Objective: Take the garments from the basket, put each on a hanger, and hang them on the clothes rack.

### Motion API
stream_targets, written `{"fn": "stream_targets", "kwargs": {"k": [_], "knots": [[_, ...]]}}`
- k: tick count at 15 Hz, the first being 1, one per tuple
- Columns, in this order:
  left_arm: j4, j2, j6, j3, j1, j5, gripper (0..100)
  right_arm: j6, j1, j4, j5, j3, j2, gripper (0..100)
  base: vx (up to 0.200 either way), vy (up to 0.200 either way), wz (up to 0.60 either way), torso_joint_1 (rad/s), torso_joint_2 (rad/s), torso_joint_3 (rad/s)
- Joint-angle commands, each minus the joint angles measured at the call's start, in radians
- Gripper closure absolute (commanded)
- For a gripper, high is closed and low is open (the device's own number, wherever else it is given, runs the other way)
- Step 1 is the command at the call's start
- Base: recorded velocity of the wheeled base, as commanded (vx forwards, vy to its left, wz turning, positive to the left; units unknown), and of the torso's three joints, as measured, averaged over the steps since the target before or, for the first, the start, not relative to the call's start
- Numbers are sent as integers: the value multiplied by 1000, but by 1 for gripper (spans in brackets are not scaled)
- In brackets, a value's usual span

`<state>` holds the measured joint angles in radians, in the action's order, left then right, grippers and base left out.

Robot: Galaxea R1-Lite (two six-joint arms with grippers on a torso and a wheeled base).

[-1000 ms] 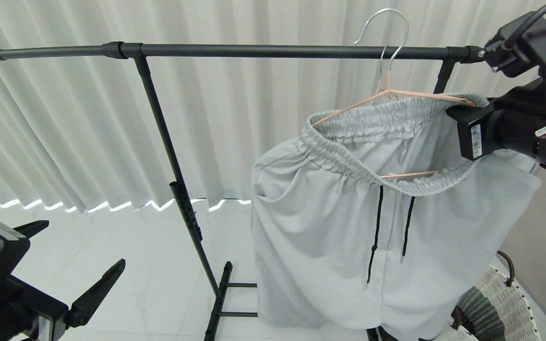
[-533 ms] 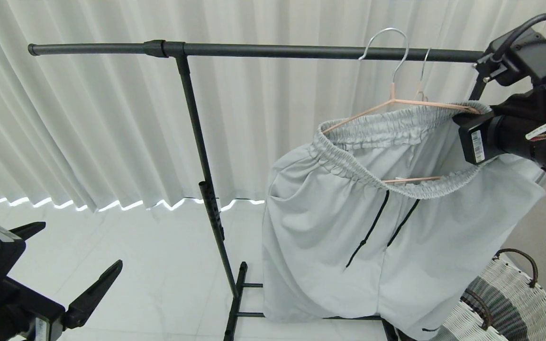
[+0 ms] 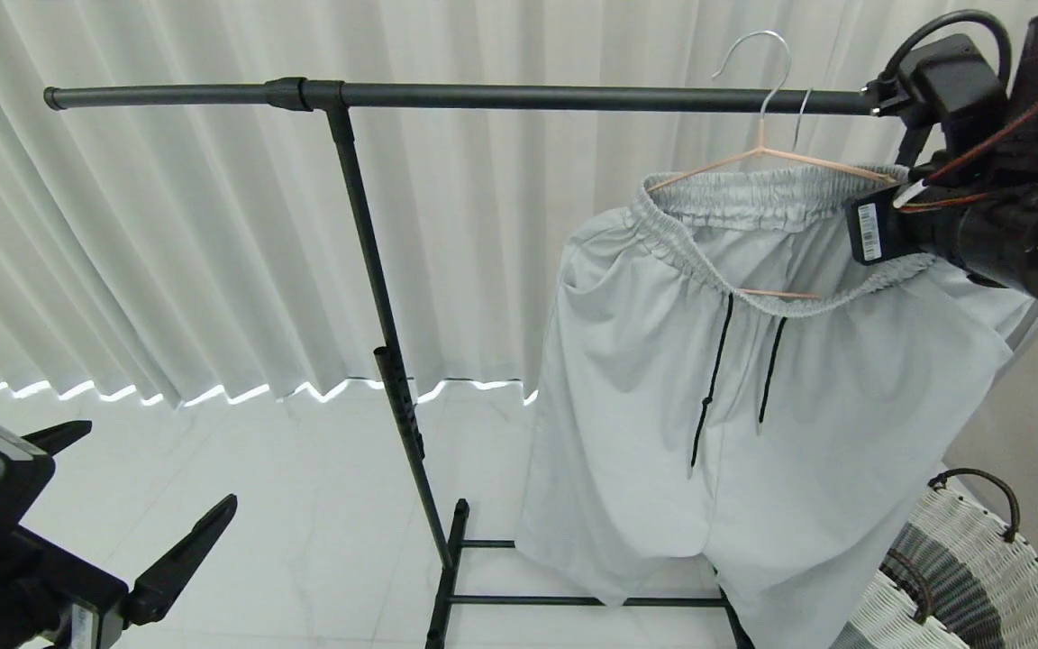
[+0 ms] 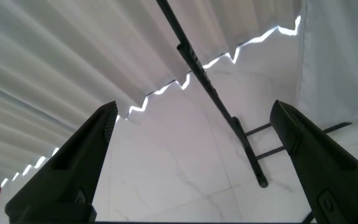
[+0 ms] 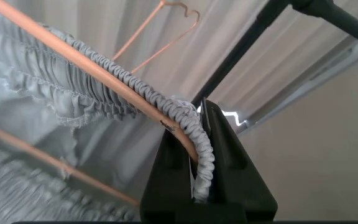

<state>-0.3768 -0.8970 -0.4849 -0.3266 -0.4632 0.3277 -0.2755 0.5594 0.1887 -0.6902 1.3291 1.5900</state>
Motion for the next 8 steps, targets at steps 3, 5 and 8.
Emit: {"fn": "stream_targets", "kwargs": {"k": [3, 5, 8], "knots": [[-1, -6, 3, 1, 0, 1, 0, 1, 5, 3, -60, 73, 50, 100, 0, 0, 0, 0, 0, 0], [-1, -5, 6, 1, 0, 1, 0, 2, 16, 5, -69, 73, 45, 100, 100, 0, 0, 1, 1, -1], [-1, -3, 6, 1, 0, 1, 0, 2, 27, 5, -88, 74, 44, 100, 200, 0, 0, -2, -2, 5]]}}
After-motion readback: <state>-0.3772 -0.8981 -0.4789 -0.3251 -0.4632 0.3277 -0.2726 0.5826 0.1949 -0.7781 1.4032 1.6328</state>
